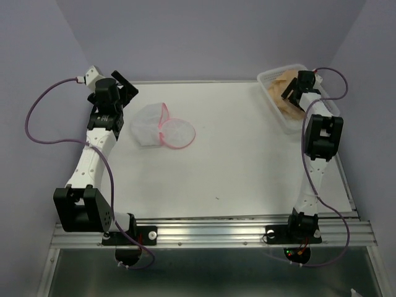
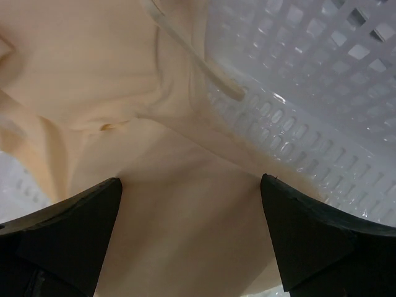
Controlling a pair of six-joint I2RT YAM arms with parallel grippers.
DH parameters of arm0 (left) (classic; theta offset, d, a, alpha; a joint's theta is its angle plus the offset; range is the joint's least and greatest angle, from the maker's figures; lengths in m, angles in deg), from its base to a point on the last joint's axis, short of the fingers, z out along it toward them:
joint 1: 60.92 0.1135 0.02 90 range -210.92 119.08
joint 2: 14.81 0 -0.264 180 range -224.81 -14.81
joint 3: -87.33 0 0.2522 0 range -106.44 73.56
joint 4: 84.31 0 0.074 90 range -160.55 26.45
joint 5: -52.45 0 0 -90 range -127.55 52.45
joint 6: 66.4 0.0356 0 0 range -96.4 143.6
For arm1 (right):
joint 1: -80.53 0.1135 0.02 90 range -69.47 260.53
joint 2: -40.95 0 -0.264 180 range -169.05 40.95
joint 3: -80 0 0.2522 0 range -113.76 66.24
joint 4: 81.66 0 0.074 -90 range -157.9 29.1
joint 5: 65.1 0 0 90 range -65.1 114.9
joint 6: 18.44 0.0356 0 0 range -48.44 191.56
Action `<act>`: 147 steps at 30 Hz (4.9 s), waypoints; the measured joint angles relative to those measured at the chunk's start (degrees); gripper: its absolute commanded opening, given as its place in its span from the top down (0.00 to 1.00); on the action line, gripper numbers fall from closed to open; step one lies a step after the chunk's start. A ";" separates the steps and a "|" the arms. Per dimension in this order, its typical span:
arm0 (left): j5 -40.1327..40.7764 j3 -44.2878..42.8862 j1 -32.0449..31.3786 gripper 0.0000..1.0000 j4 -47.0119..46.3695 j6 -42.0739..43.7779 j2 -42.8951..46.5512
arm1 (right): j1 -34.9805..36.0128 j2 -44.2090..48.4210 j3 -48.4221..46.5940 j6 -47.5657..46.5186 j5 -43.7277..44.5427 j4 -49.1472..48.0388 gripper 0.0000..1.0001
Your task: Place the bra in the laundry bag and zip it closed
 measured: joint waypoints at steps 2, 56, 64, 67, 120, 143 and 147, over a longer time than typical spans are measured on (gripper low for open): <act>0.13 -1.01 0.00 0.01 -0.39 0.24 -1.84 | -0.04 -1.60 -0.26 -0.22 0.63 0.57 0.00; -8.79 7.17 0.02 0.01 -2.49 -3.63 11.61 | 27.78 43.39 23.08 -20.98 -21.73 -9.94 0.99; -8.79 12.61 0.02 0.01 -1.05 -5.55 19.67 | 34.80 48.17 42.05 -26.77 -25.27 -10.75 0.38; -8.85 13.99 0.02 0.01 -0.74 -6.19 21.88 | 34.14 51.12 53.24 -24.74 -21.77 -9.31 0.06; -19.32 7.32 -30.21 0.24 -1.22 0.35 -22.23 | 30.53 68.06 88.96 21.31 -7.54 -13.66 0.62; -20.70 7.15 -32.24 0.65 -3.54 0.44 -29.55 | 30.53 66.53 86.86 17.97 -5.60 -12.98 0.99; -20.74 6.88 -33.42 0.76 -4.04 0.07 -30.14 | 30.53 67.80 82.12 16.13 -2.93 -7.50 0.99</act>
